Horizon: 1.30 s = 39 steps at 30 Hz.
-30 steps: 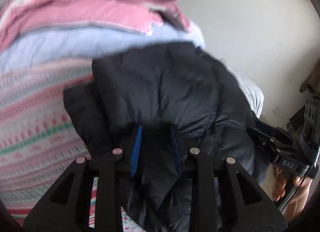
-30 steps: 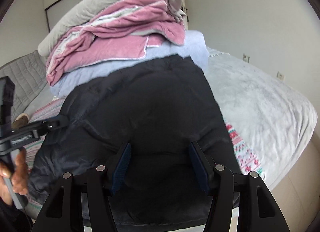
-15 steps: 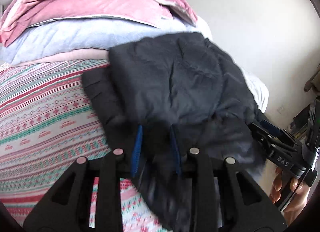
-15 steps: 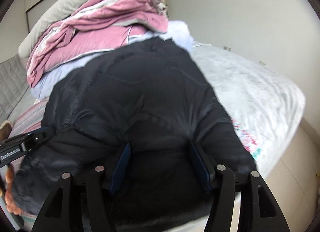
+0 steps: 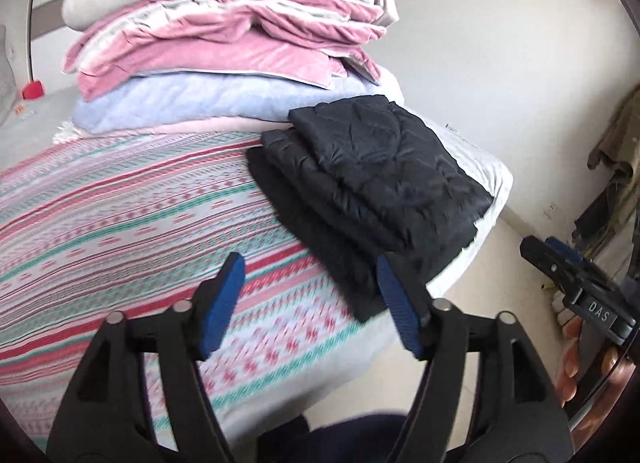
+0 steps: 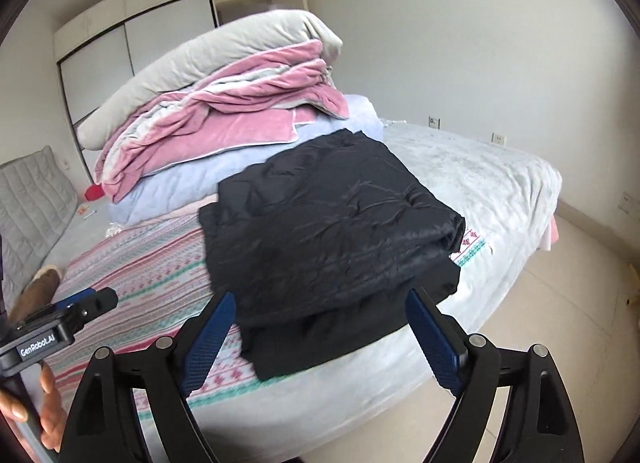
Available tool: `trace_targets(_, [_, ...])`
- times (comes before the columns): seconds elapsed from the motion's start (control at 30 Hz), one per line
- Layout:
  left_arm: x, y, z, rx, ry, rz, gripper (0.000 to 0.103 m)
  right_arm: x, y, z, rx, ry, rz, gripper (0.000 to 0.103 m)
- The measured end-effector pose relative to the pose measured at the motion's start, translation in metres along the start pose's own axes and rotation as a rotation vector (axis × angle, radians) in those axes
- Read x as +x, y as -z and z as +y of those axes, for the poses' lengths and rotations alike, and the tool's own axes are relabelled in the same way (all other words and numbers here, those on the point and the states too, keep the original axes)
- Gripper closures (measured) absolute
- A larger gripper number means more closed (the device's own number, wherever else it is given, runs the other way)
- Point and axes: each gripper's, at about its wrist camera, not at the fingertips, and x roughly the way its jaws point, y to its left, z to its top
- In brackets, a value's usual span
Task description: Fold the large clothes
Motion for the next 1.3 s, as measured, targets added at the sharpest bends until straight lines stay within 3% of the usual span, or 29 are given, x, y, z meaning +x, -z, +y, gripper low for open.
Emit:
trace_targets(0.2, [-0.072, 0.031, 0.004, 0.057, -0.03, -0.14, 0.01, -0.056, 0.032, 0.034, -0.033, 0.034, -0.042, 0.008])
trace_targets(0.33, [-0.096, 0.045, 0.01, 0.063, -0.049, -0.168, 0.003, -0.086, 0.049, 0.051, -0.011, 0.062, -0.05, 0.0])
trace_targets(0.43, [-0.111, 0.056, 0.013, 0.065, -0.065, -0.171, 0.001, -0.101, 0.06, 0.063, -0.002, 0.1, -0.053, 0.0])
trace_targets(0.7, [-0.119, 0.073, 0.012, 0.118, -0.052, -0.101, 0.001, -0.132, 0.077, 0.079, 0.066, 0.169, -0.035, 0.0])
trace_targets(0.9, [-0.12, 0.077, 0.011, 0.11, -0.04, -0.094, 0.001, -0.128, 0.09, 0.082, 0.052, 0.255, -0.009, 0.0])
trace_targets(1.3, [-0.115, 0.074, 0.021, 0.082, -0.046, -0.093, 0.001, -0.134, 0.094, 0.09, 0.036, 0.328, -0.032, 0.0])
